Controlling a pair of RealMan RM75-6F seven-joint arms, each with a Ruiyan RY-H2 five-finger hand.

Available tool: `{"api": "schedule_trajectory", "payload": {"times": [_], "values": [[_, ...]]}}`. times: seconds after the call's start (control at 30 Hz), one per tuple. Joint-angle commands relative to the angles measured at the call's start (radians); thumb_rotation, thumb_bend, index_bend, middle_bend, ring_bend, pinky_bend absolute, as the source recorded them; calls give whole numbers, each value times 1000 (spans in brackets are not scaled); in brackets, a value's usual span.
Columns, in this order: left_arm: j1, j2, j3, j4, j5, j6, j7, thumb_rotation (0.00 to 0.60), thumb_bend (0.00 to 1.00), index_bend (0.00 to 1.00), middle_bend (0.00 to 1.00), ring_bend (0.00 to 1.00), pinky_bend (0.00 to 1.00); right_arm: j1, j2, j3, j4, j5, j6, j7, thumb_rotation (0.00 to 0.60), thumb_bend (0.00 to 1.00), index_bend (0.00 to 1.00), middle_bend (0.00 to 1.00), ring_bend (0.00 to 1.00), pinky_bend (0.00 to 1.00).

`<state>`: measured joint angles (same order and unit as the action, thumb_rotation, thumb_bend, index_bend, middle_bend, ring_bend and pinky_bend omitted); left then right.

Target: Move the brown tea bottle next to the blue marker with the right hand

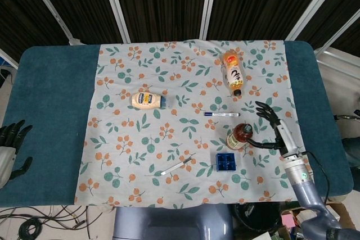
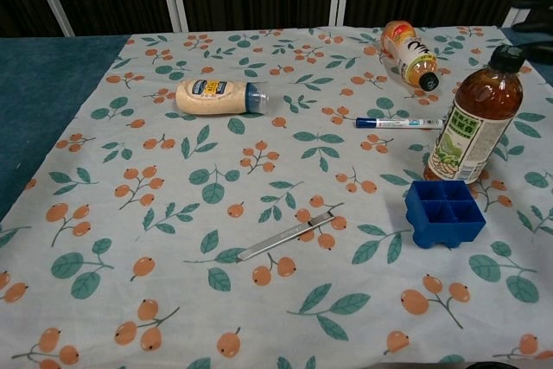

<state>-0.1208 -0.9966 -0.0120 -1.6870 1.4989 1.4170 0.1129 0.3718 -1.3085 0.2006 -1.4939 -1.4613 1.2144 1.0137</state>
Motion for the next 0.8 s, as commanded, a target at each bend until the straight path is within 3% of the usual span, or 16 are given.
{"api": "schedule_trajectory", "payload": {"times": [0.03, 0.27, 0.37, 0.57, 0.8], "values": [[0, 0, 0, -1, 3, 2, -2, 600, 366, 100, 0, 6, 86, -66, 132, -1, -81, -31, 88, -109, 600, 33, 129, 83, 106, 124], [1, -4, -1, -1, 9, 9, -1, 600, 366, 100, 0, 6, 84, -211, 362, -65, -234, -30, 208, -375, 600, 49, 129, 107, 106, 124], [2, -5, 0, 0, 12, 13, -2, 600, 366, 100, 0, 6, 83, -269, 398, -102, -270, -22, 255, -551, 600, 48, 129, 102, 106, 124], [5, -5, 0, 0, 19, 23, -6, 600, 366, 100, 0, 6, 79, -362, 344, -169, -250, -20, 345, -872, 600, 48, 129, 70, 104, 124], [5, -11, -1, 11, 40, 37, -20, 600, 366, 100, 0, 6, 71, -375, 227, -190, -139, -71, 368, -928, 600, 50, 114, 48, 94, 124]]}}
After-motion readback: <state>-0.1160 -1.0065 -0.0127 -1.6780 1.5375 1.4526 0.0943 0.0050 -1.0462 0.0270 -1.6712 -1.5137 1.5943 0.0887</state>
